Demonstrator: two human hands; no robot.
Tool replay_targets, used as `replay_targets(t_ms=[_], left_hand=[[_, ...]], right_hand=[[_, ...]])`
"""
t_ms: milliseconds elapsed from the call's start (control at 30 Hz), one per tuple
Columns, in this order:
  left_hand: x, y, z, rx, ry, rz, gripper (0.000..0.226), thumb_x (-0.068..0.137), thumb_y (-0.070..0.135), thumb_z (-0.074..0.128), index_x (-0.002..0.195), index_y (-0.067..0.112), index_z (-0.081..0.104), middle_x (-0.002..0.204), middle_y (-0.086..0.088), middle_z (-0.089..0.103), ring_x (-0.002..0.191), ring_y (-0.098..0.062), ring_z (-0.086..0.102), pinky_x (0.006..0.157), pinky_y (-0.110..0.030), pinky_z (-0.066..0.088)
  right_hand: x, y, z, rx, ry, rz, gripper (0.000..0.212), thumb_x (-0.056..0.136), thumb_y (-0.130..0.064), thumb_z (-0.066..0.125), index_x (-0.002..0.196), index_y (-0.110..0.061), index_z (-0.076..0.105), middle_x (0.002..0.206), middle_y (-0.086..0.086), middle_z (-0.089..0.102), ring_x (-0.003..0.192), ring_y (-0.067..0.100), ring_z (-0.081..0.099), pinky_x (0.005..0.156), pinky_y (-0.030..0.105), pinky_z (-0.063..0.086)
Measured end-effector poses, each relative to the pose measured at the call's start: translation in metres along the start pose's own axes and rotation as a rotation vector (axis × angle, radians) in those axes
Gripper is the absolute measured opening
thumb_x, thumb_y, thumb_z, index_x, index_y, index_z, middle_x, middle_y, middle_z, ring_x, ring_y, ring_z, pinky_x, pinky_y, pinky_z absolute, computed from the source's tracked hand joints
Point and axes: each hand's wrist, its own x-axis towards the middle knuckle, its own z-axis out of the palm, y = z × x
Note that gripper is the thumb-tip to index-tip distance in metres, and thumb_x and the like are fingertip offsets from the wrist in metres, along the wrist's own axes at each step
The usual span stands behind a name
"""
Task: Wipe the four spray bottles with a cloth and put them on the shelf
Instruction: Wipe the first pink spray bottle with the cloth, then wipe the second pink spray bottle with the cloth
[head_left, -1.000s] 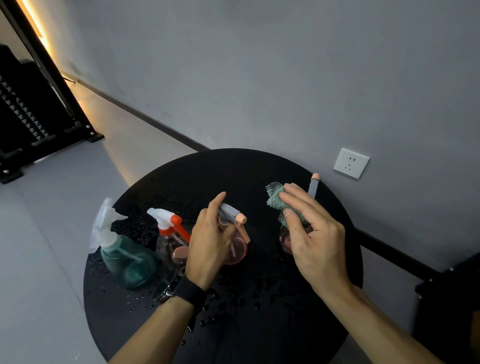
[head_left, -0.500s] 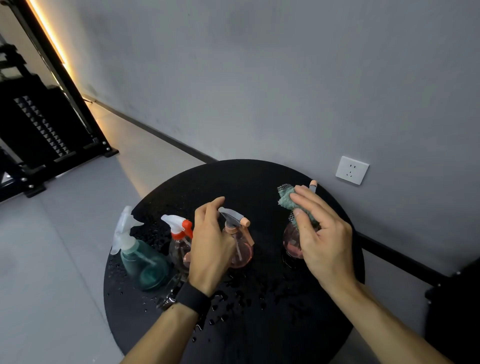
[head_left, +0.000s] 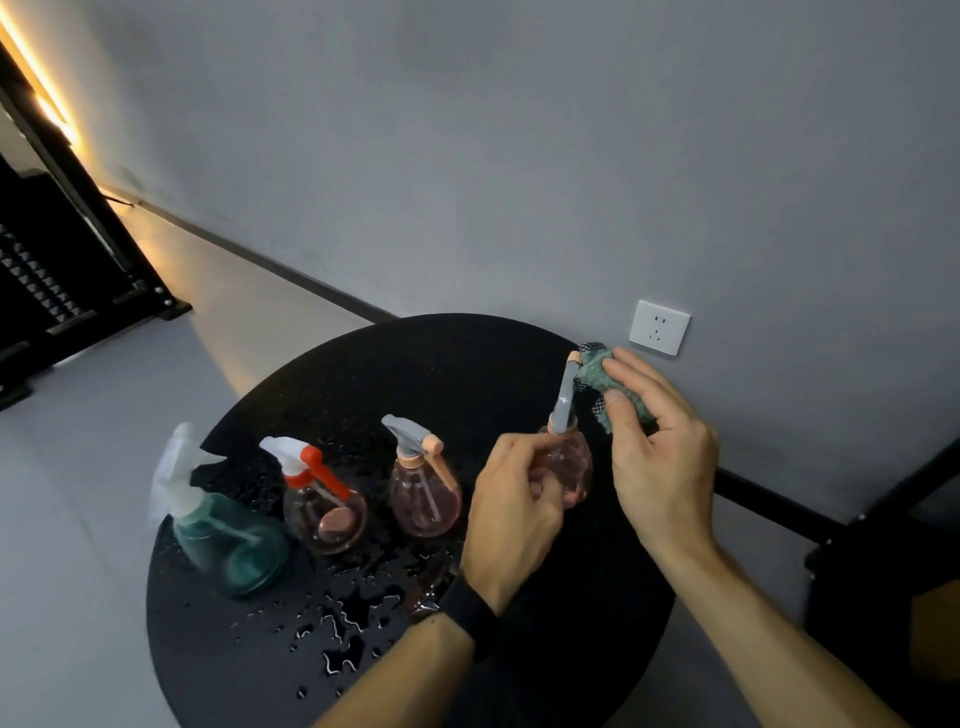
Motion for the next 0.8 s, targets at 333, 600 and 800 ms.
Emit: replay_targets(t_ms=[333,600,800], left_hand=[[0.043,-0.046,0.035,0.014,-0.185,-0.205,0.044,0.093,0.035,0.065,0.135,0.032,0.052,0.132,0.014,0.053,0.118,-0.003,0.054,0.102,-0.023,0.044],[0.062,-0.050,0.042,0.024,-0.247,-0.255,0.019,0.096,0.046,0.058,0.107,0.031,0.062,0.113,0.005,0.062,0.099,-0.008,0.062,0.089,-0.024,0.047],[0.043,-0.022,0.021,-0.272,-0.207,-0.341,0.028,0.096,0.050,0.055,0.104,0.025,0.064,0.109,0.001,0.069,0.099,-0.008,0.066,0.083,-0.019,0.048]], right_hand=[[0.012,0.023,-0.002,-0.006,0.042,0.065,0.030,0.091,0.000,0.059,0.116,-0.013,0.070,0.121,-0.017,0.059,0.113,-0.016,0.051,0.097,0.003,0.035],[0.014,0.026,-0.006,0.015,0.042,0.112,0.031,0.091,0.000,0.059,0.117,-0.014,0.069,0.121,-0.018,0.058,0.107,-0.025,0.047,0.095,0.000,0.035],[0.013,0.021,-0.013,0.060,0.024,0.168,0.030,0.091,0.000,0.058,0.115,-0.013,0.070,0.120,-0.015,0.060,0.103,-0.027,0.048,0.089,-0.004,0.033]])
